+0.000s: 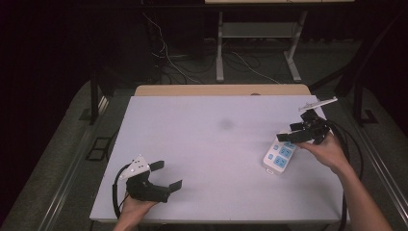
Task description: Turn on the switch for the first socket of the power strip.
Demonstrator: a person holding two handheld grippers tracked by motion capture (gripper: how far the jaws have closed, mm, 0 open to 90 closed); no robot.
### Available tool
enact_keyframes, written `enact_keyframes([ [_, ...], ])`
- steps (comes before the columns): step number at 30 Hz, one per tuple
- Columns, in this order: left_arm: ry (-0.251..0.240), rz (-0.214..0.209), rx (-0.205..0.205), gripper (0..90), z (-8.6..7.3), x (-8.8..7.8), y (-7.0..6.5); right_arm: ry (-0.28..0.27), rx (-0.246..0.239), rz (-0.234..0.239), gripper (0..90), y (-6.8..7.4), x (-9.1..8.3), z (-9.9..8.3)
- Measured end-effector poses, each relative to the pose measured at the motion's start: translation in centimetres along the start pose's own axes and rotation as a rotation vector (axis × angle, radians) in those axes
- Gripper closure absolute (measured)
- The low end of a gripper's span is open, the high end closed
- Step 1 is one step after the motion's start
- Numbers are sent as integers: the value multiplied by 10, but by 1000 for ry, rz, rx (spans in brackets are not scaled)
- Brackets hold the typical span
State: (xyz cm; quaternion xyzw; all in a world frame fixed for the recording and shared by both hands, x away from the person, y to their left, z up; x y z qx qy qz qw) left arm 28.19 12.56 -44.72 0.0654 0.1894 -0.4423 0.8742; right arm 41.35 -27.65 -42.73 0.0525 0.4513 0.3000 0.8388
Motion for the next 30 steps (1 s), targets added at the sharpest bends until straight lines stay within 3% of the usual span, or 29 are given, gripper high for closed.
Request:
enact_keyframes([
  [6,3,1,1,0,0,0,0,-18,14,-23,276,-8,1,3],
  [12,2,2,1,0,0,0,0,-32,21,-15,408,-13,3,5],
  [21,4,1,3,0,0,0,0,1,38,7,679,-20,13,3],
  [30,3,0,3,0,0,0,1,20,50,-4,837,-27,22,1],
])
Point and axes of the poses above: each handheld gripper's, and its own axes: x roughly forward along the jaws, z roughly out of its top, y roughly to its left, the point moved 8 cm from there along x, roughly forward along the jaws, and after that the axes turned 12 degrees about x, right-handed, at the moved point
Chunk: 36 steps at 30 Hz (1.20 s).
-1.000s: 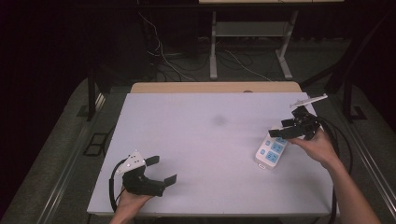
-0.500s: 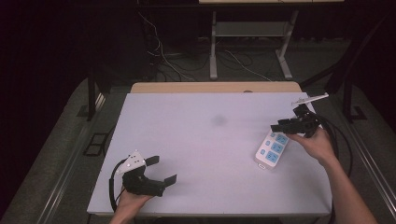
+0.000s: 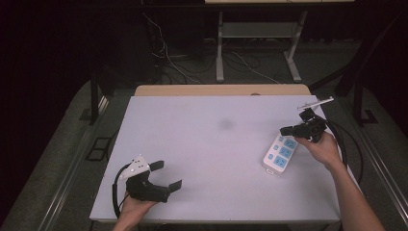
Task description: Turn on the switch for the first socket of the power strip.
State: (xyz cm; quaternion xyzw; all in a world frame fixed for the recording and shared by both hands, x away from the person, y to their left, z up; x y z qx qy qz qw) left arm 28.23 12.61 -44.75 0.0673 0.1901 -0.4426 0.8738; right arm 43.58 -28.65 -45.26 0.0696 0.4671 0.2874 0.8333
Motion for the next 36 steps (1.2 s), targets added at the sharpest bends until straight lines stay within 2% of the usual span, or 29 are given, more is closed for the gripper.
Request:
enact_keyframes([
  [4,-1,1,0,0,0,0,1,23,8,9,895,-3,4,-3],
  [14,2,-2,-1,0,0,0,1,46,33,-1,895,-13,17,-11],
  [19,3,-2,-1,0,0,0,1,23,62,37,896,-15,18,-12],
  [28,1,0,0,0,0,-1,1,-6,40,31,899,-17,17,-15],
  [36,1,1,-1,0,0,-1,1,-6,19,15,900,-17,18,-16],
])
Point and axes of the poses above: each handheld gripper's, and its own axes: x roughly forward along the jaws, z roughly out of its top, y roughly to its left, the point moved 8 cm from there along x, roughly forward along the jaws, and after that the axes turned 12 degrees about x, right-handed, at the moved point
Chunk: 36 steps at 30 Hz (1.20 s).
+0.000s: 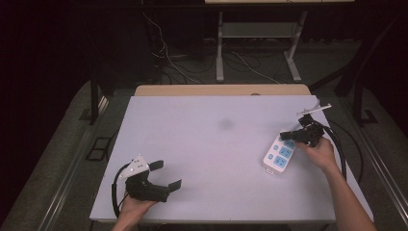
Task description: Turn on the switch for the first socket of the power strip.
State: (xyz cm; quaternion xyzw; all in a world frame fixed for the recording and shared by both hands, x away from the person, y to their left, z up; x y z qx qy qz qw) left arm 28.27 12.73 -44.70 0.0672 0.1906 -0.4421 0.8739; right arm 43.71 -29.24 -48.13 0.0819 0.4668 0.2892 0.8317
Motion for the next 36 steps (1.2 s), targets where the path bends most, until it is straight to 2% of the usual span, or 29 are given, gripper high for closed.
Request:
enact_keyframes([
  [4,-1,1,1,0,0,0,0,-14,-3,-5,900,0,0,-1],
  [12,-2,-2,5,0,1,0,-1,-9,12,8,900,-1,1,-1],
  [15,-2,-3,7,0,1,0,-1,-6,16,-6,900,-1,1,-1],
  [19,1,-3,7,0,1,0,0,-6,28,-2,900,-2,2,-1],
  [24,1,-1,7,0,1,0,0,-18,10,-22,900,-2,2,0],
  [28,-2,3,2,0,0,-1,1,-24,20,-10,900,-3,2,0],
  [30,1,3,2,0,0,-1,2,-20,5,-28,900,-2,2,0],
  [36,3,2,1,0,0,0,2,-18,17,-23,900,-2,2,1],
])
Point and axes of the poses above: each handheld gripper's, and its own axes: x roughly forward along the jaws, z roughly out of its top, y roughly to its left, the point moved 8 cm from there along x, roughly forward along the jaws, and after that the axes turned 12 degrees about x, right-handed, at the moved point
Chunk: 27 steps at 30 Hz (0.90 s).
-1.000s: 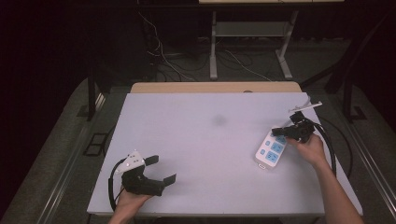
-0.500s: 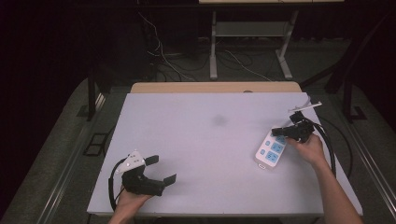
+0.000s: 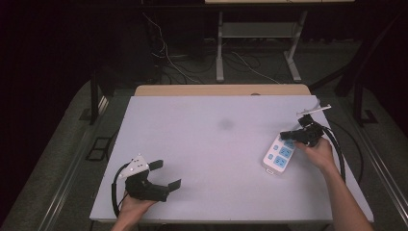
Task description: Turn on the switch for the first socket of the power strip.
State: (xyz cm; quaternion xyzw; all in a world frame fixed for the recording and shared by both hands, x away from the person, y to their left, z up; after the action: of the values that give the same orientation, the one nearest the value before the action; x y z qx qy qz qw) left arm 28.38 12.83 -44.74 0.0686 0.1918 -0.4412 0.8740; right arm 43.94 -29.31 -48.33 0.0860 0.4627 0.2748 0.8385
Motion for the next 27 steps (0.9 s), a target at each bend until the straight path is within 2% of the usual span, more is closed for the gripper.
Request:
enact_keyframes([
  [17,-1,3,-2,0,0,-1,2,15,-11,12,900,8,3,5],
  [27,-5,6,-4,0,0,-1,1,4,-12,5,900,15,-9,11],
])
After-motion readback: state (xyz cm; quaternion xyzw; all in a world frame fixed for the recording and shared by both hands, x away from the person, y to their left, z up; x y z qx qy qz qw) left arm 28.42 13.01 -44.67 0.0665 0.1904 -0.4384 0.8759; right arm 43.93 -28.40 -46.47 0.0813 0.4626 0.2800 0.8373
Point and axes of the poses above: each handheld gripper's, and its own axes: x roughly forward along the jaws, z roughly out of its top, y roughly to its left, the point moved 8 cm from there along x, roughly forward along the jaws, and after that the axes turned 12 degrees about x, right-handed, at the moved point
